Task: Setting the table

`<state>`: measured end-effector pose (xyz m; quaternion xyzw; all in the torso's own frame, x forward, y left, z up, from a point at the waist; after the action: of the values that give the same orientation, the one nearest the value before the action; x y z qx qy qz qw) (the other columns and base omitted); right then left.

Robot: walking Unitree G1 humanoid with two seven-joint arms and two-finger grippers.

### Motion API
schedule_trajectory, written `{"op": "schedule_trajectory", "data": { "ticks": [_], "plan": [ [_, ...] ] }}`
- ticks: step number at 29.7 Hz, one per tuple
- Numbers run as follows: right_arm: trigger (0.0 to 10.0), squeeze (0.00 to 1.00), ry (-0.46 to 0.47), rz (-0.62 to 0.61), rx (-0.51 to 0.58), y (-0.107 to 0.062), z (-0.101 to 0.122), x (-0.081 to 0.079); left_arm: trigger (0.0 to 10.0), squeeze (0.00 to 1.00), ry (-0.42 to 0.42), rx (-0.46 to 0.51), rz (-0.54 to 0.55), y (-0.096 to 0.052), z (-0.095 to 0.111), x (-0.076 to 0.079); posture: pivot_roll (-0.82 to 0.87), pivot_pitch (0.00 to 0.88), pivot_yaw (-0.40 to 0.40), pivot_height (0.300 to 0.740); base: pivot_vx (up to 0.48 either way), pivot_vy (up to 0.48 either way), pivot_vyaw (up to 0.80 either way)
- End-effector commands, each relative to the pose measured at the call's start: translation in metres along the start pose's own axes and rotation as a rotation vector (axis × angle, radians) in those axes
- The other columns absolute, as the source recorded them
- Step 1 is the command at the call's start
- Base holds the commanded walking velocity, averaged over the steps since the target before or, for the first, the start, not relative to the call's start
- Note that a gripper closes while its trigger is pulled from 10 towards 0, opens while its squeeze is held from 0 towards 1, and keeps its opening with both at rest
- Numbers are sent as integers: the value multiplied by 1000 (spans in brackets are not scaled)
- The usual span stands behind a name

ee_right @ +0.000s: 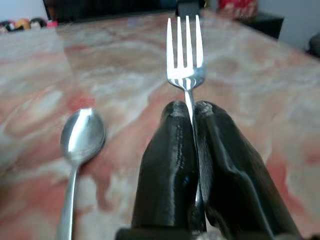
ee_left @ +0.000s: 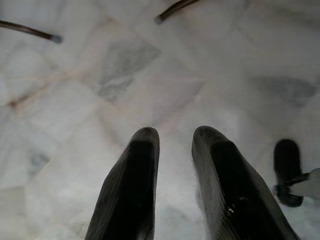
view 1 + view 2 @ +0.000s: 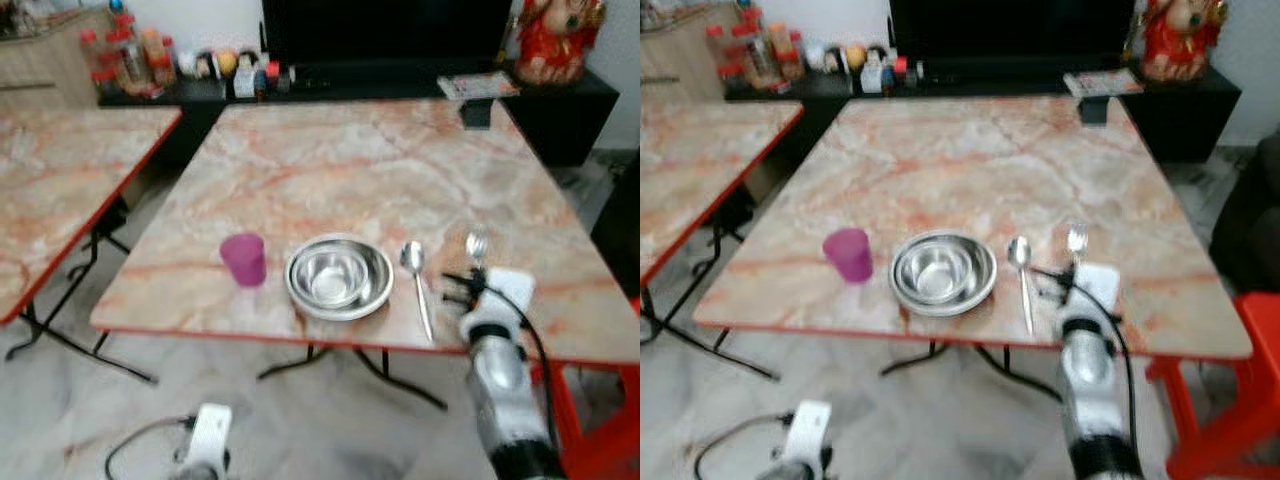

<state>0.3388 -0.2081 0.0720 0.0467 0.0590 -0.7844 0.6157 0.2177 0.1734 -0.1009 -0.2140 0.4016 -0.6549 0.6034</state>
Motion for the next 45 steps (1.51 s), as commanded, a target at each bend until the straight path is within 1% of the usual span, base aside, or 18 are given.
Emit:
{"op": "schedule_trajectory", "data": {
  "ticks": [1, 12, 19, 30, 33, 36, 41, 43, 44, 45],
  "plan": [
    [10000, 0, 26, 31, 18, 2, 4, -13, 10000, 0, 5, -21, 25, -1, -6, -11, -101, 0, 42, 740, 289, 0, 0],
    [10000, 0, 21, 39, 23, 2, 4, -16, 10000, 0, 5, -17, 22, 0, -4, -10, -102, 0, 42, 740, 291, 0, 0],
    [10000, 0, 17, 48, 21, -1, 3, -17, 10000, 0, 4, -17, 18, -1, -5, -9, -100, 0, 40, 740, 251, 0, 0],
    [10000, 0, 14, 49, 22, -2, 4, -17, 10000, 0, 6, -11, 10, -1, -5, -8, -105, 0, 43, 740, 0, 0, 0],
    [10000, 0, 1, 62, 17, -8, 5, -19, 10000, 0, 8, -9, 9, -1, -5, -9, -101, 0, 42, 740, 0, 0, 0],
    [10000, 0, -30, 57, -5, -12, 4, -17, 10000, 0, 7, -9, 11, -1, -5, -10, -104, 0, 41, 740, 0, 0, 0],
    [10000, 0, -27, 43, 1, -19, 10, -14, 10000, 0, 17, -16, 4, -2, -9, -10, -116, 0, 53, 740, 0, 0, 0],
    [10000, 0, -38, 25, -4, -19, 13, -9, 10000, 0, 22, -20, -1, -2, -11, -10, -122, 0, 60, 740, 0, 0, 0],
    [10000, 0, -79, 2, -36, -18, 11, -3, 10000, 0, 27, -21, -4, -2, -11, -10, -123, 0, 61, 740, 0, 0, 0],
    [10000, 0, -90, -10, -60, -17, 8, 0, 10000, 0, 28, -20, -4, -2, -10, -9, -124, 0, 61, 740, 0, 0, 0]
  ]
}}
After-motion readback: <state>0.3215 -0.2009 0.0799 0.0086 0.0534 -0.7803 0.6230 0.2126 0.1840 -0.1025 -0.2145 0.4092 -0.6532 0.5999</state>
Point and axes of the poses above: a point about 5 cm out from each wrist's last joint towards the gripper, its own y axis pointing out of the wrist towards the gripper, its own z axis along the axis of the wrist's last joint, x = y × z, the point moved 3 cm from there along y, pointing out of the wrist towards the gripper, and after that the axes turned 8 degrees about y, right-handed, at the moved point
